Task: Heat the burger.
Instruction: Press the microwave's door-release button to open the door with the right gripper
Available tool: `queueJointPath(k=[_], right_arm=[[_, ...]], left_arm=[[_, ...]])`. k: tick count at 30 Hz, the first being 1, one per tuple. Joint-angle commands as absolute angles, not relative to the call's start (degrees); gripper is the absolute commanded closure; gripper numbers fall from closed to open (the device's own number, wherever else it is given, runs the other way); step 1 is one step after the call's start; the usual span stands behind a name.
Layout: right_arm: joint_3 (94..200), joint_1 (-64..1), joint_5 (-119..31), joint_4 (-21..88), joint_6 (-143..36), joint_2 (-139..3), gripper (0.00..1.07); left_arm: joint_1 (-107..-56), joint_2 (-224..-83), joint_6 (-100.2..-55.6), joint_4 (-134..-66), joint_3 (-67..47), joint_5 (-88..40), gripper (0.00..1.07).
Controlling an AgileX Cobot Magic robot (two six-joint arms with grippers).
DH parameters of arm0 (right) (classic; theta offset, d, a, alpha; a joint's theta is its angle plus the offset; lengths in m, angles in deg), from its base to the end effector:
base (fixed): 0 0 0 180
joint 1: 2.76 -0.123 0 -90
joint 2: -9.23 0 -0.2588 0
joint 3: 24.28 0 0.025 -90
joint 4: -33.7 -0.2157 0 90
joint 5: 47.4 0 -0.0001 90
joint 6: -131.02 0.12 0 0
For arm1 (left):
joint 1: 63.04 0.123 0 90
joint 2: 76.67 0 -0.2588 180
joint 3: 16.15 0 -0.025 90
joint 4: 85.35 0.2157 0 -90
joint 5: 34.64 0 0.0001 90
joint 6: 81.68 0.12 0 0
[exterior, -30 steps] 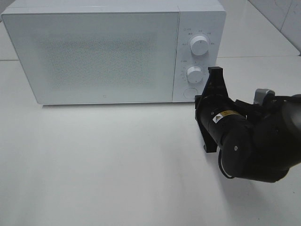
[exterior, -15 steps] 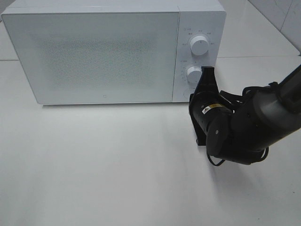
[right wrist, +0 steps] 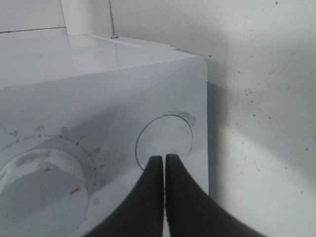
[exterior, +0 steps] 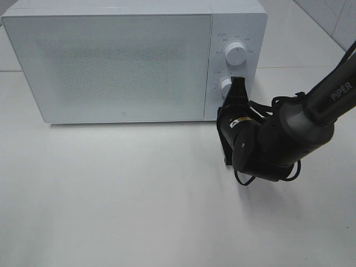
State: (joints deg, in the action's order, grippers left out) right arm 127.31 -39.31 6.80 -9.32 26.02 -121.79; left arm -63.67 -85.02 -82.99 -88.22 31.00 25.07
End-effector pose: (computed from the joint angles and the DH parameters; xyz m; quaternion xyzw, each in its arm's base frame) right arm 0.3290 0.1613 0.0843 0.5748 0.5824 0.4074 0.4054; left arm 0.0159 -0.0054 0.2523 -0.0041 0.8441 -0.0341 0.5351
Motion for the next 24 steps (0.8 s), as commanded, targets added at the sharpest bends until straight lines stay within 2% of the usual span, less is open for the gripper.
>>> queueJointPath(k=[1, 24], right_arm=[[128.7, -38.6, 6.2, -8.9, 26.0, -122.6, 1.07], [133.3, -36.6, 7.2, -10.3, 23.0, -124.0, 1.07]], left_arm=[[-63.4, -83.8, -83.1, -88.5, 31.3, 24.7, 0.09], [-63.4, -83.8, -83.1, -88.4, 31.3, 24.7, 0.09]])
